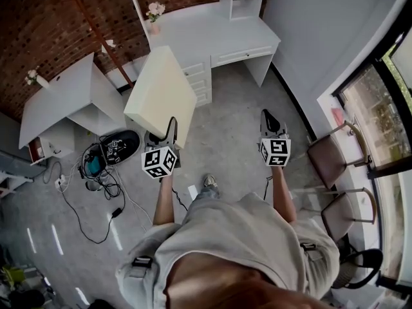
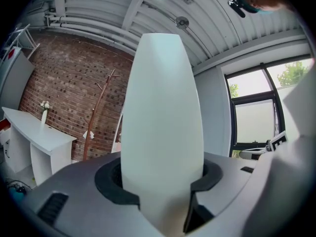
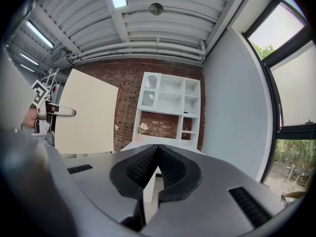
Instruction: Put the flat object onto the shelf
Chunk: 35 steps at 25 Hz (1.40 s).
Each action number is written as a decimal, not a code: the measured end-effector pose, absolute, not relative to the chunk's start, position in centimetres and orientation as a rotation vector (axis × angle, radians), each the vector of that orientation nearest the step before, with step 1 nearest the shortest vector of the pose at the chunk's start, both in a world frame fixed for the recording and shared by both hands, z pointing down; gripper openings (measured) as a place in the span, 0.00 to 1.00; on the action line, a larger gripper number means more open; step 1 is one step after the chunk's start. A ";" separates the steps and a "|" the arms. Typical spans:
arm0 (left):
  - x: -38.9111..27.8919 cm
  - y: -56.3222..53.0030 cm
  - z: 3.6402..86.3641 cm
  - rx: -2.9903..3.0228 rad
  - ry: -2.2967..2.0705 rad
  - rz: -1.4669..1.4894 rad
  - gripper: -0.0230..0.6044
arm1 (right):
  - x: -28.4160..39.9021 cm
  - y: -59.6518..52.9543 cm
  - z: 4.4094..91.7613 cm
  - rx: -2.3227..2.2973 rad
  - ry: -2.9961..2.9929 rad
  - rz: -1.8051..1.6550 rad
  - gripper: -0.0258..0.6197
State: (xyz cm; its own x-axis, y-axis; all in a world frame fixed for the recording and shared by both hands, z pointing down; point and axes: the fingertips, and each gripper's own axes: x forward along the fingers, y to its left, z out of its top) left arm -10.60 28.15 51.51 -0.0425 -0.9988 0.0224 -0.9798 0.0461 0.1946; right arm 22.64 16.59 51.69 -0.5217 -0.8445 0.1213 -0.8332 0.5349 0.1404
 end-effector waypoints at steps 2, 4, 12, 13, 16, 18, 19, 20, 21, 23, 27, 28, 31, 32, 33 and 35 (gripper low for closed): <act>-11.9 25.7 51.3 2.067 -2.149 -0.193 0.46 | 21.2 14.4 51.3 1.433 -2.595 -0.102 0.08; -13.1 23.3 51.2 2.075 -2.139 -0.197 0.46 | 19.9 12.3 51.1 1.436 -2.593 -0.109 0.08; -17.0 15.0 51.4 2.108 -2.106 -0.196 0.46 | 16.3 5.2 51.3 1.479 -2.568 -0.108 0.08; -17.3 14.2 51.5 2.112 -2.103 -0.194 0.46 | 15.9 4.5 51.4 1.480 -2.566 -0.106 0.08; -18.4 12.4 51.7 2.117 -2.100 -0.193 0.46 | 14.6 3.0 51.9 1.473 -2.566 -0.103 0.08; -19.0 11.3 52.1 2.114 -2.098 -0.196 0.46 | 13.8 2.1 52.3 1.466 -2.565 -0.101 0.08; -19.2 10.8 52.3 2.112 -2.096 -0.198 0.46 | 13.5 1.7 52.5 1.464 -2.564 -0.100 0.08; -19.5 10.3 52.5 2.111 -2.094 -0.198 0.46 | 13.3 1.3 52.7 1.463 -2.563 -0.098 0.08; -19.6 9.9 52.7 2.110 -2.091 -0.197 0.46 | 13.2 0.9 52.9 1.463 -2.561 -0.095 0.08; -20.0 9.2 53.0 2.108 -2.088 -0.194 0.46 | 12.9 0.4 53.1 1.464 -2.559 -0.086 0.08; -20.0 7.9 53.6 2.107 -2.074 -0.189 0.46 | 12.8 -0.3 53.7 1.471 -2.555 -0.071 0.08; -19.9 7.6 53.7 2.109 -2.070 -0.190 0.46 | 12.9 -0.5 53.9 1.472 -2.551 -0.068 0.08; -19.9 6.8 53.7 2.120 -2.062 -0.189 0.46 | 12.7 -1.4 54.2 1.472 -2.548 -0.061 0.08; -19.9 6.5 53.7 2.123 -2.060 -0.185 0.46 | 12.6 -1.7 54.2 1.471 -2.551 -0.061 0.08; -20.0 6.1 53.8 2.126 -2.061 -0.182 0.46 | 12.4 -2.0 54.2 1.467 -2.554 -0.063 0.08; -20.3 5.3 53.8 2.127 -2.065 -0.181 0.46 | 11.8 -2.9 54.3 1.457 -2.562 -0.068 0.08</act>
